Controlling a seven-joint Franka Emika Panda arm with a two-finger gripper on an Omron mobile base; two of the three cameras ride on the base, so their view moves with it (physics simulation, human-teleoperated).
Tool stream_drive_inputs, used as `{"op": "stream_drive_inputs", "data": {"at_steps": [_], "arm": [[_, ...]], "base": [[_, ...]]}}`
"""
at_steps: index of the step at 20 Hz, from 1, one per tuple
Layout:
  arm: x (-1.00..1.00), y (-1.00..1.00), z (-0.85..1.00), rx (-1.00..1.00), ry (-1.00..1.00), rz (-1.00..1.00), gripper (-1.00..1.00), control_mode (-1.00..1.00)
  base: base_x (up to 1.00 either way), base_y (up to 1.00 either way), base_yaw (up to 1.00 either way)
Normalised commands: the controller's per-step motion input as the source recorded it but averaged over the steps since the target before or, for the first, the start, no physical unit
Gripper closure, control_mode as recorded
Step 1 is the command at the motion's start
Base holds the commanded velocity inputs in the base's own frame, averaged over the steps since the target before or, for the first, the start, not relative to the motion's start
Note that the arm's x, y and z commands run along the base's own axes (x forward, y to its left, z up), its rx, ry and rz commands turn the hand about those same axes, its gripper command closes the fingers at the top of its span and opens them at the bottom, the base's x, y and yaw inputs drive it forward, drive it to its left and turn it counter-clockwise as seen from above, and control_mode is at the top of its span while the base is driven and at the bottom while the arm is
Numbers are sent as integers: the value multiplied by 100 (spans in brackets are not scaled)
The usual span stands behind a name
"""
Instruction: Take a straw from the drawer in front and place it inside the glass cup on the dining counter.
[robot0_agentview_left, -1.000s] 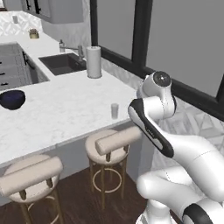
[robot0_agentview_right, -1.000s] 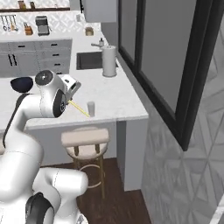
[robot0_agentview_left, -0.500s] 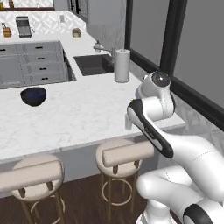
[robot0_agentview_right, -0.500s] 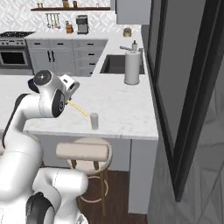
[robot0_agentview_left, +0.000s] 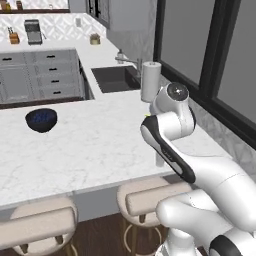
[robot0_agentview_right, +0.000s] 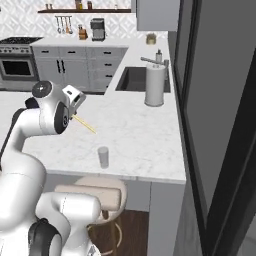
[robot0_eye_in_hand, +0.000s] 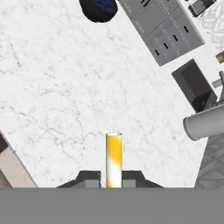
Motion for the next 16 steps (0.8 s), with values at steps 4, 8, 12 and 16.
{"op": "stream_drive_inputs", "data": {"at_steps": [4, 8, 12, 16], "arm": [[0, 0, 0, 0, 0, 0, 100, 100], [0, 0, 0, 0, 0, 0, 100, 100], [0, 0, 0, 0, 0, 0, 100, 100], [7, -8, -13, 13, -23, 16, 100, -100]], "base": [[72, -13, 3], [70, -16, 3], [60, -16, 4], [14, -4, 10]]}}
